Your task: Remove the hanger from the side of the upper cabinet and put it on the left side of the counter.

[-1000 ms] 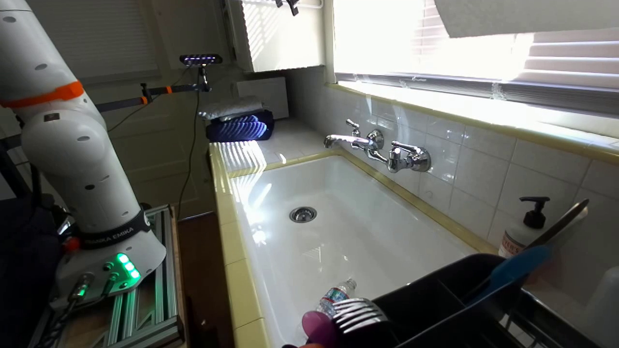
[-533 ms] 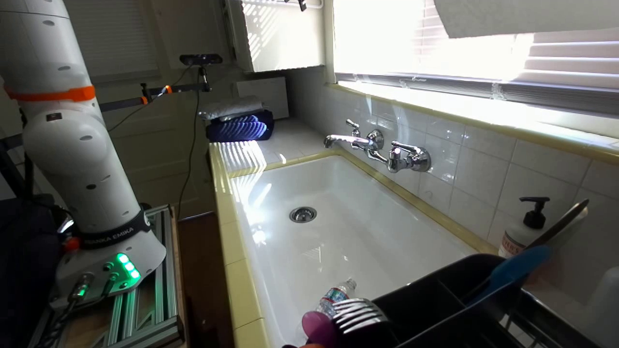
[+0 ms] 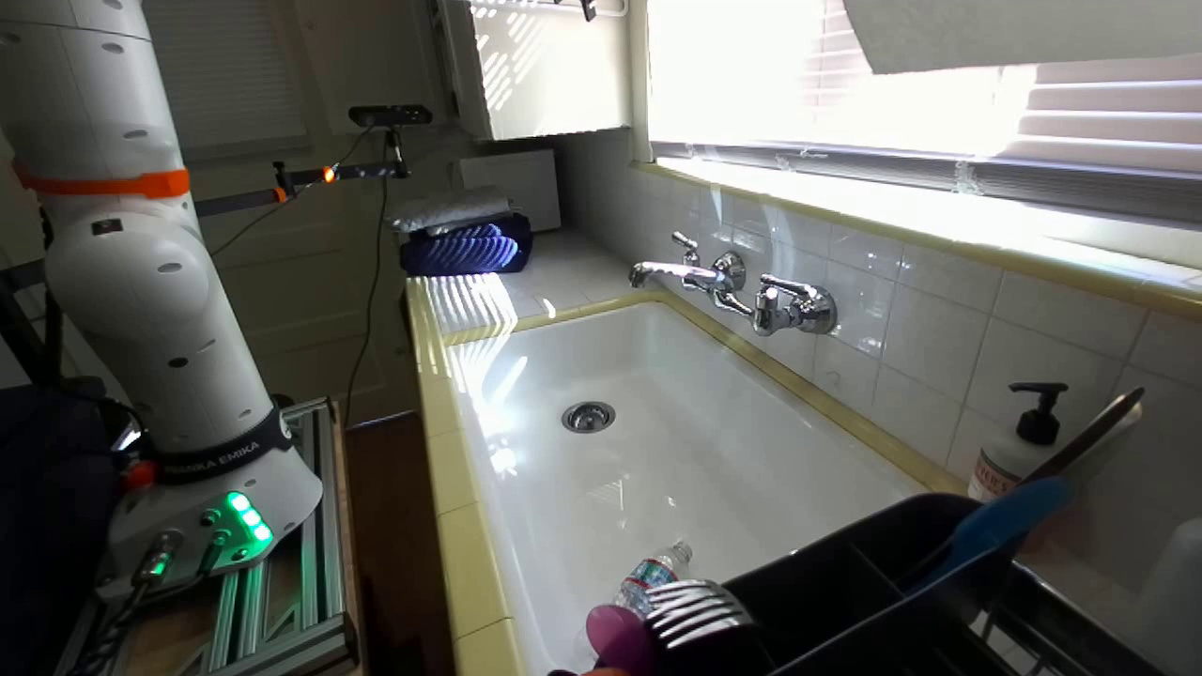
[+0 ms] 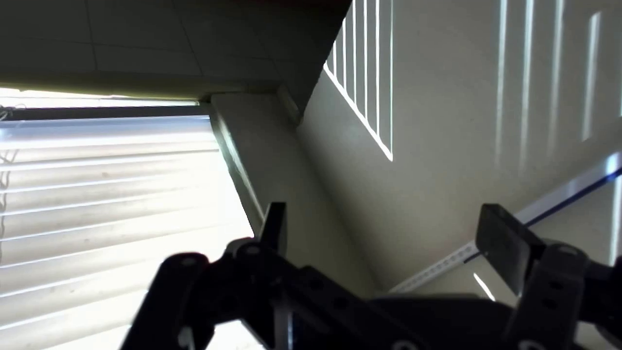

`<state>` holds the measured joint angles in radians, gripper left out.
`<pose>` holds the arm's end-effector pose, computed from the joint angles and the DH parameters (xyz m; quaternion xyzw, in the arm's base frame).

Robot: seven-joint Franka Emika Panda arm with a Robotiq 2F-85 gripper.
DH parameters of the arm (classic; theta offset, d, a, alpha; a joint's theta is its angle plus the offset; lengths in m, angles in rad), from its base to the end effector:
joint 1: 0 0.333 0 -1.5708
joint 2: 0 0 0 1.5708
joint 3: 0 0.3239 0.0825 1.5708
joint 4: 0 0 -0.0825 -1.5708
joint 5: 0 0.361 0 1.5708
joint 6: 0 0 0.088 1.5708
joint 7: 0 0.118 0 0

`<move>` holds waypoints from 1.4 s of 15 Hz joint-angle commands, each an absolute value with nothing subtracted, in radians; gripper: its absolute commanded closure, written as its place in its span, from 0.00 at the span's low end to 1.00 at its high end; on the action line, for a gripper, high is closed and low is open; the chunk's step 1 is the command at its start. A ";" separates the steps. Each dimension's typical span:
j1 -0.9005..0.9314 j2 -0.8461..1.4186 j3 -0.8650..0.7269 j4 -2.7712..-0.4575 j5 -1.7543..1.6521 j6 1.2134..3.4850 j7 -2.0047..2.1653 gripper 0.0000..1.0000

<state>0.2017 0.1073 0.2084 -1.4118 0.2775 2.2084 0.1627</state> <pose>0.5630 0.2474 0.7154 -0.9285 -0.0711 -0.2814 0.2315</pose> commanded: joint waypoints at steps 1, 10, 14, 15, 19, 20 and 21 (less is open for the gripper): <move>0.207 0.115 0.197 -1.418 0.255 2.250 0.326 0.00; 0.206 0.140 0.195 -1.435 0.289 2.332 0.618 0.00; 0.206 0.161 0.204 -1.432 0.358 2.429 0.668 0.00; 0.207 0.168 0.208 -1.425 0.376 2.451 0.671 0.00; 0.222 0.195 0.213 -1.383 0.416 2.483 0.702 0.00; 0.225 0.202 0.214 -1.369 0.421 2.477 0.715 0.00; 0.229 0.210 0.214 -1.351 0.423 2.470 0.733 0.00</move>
<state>0.2149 0.1788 0.2113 -1.4036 0.3934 2.4693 0.6836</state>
